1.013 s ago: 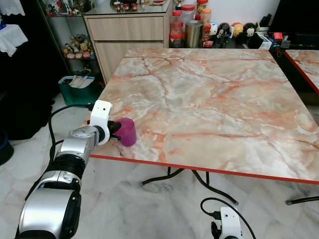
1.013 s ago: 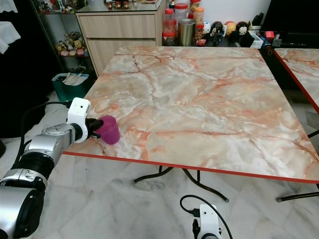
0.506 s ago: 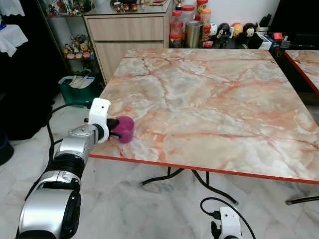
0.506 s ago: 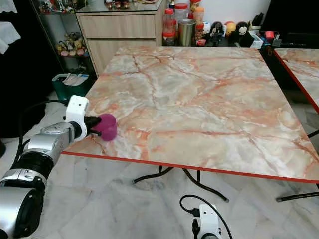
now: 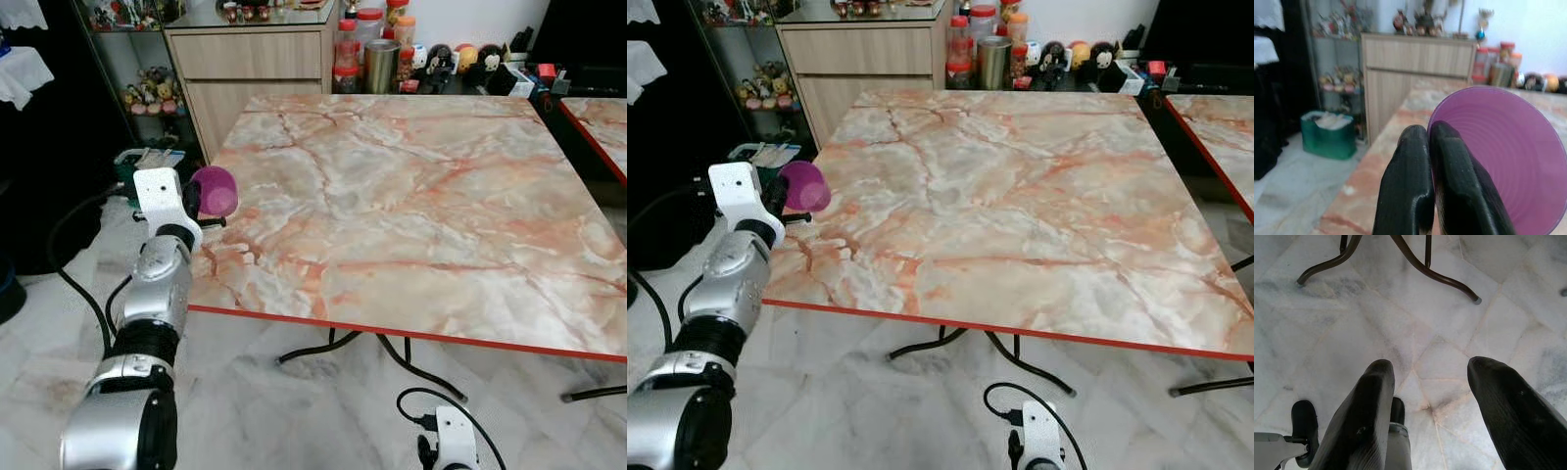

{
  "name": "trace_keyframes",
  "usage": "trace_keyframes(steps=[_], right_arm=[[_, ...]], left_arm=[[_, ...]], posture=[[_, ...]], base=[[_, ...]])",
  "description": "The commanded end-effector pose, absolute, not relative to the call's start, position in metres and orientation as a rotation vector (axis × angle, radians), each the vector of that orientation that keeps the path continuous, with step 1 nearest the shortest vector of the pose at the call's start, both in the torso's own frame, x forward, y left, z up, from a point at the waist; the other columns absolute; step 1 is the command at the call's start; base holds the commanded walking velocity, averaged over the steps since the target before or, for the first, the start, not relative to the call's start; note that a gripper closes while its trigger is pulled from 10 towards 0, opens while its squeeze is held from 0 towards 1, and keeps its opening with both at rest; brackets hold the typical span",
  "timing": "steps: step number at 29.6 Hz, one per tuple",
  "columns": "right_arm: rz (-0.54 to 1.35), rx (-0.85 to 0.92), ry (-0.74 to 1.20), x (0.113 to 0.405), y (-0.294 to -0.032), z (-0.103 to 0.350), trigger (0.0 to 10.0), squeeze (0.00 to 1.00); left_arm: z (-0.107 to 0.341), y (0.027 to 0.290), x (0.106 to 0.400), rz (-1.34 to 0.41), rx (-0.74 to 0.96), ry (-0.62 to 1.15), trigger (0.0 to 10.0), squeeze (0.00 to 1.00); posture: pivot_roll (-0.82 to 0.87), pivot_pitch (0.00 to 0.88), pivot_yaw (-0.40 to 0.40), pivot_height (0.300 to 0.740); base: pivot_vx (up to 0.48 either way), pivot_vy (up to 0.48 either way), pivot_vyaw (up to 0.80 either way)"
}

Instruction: Setting the table

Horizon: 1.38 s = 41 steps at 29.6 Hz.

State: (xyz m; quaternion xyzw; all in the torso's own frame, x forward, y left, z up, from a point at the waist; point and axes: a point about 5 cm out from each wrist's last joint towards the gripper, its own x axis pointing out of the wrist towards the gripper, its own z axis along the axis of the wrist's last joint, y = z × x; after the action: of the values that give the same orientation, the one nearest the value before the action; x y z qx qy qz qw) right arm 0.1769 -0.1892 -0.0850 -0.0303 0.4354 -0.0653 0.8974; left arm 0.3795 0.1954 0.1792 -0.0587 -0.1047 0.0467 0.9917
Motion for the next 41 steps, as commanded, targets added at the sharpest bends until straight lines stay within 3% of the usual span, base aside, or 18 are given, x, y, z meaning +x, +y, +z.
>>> trace_keyframes(steps=[1,41], right_arm=[[-0.148,-0.057,0.908,0.1734,-0.1919,-0.0861,10.0,0.00],[-0.152,-0.044,0.905,0.1736,-0.1937,-0.0857,10.0,0.00]], left_arm=[[0.1899,0.2015,0.3774,0.140,-0.105,-0.277,10.0,0.00],[0.1998,0.1998,0.3798,0.149,-0.103,-0.331,10.0,0.00]], posture=[[0.01,0.000,0.028,0.736],[0.00,0.000,0.019,0.736]], base=[[0.000,-0.341,0.00],[0.000,-0.444,0.00]])
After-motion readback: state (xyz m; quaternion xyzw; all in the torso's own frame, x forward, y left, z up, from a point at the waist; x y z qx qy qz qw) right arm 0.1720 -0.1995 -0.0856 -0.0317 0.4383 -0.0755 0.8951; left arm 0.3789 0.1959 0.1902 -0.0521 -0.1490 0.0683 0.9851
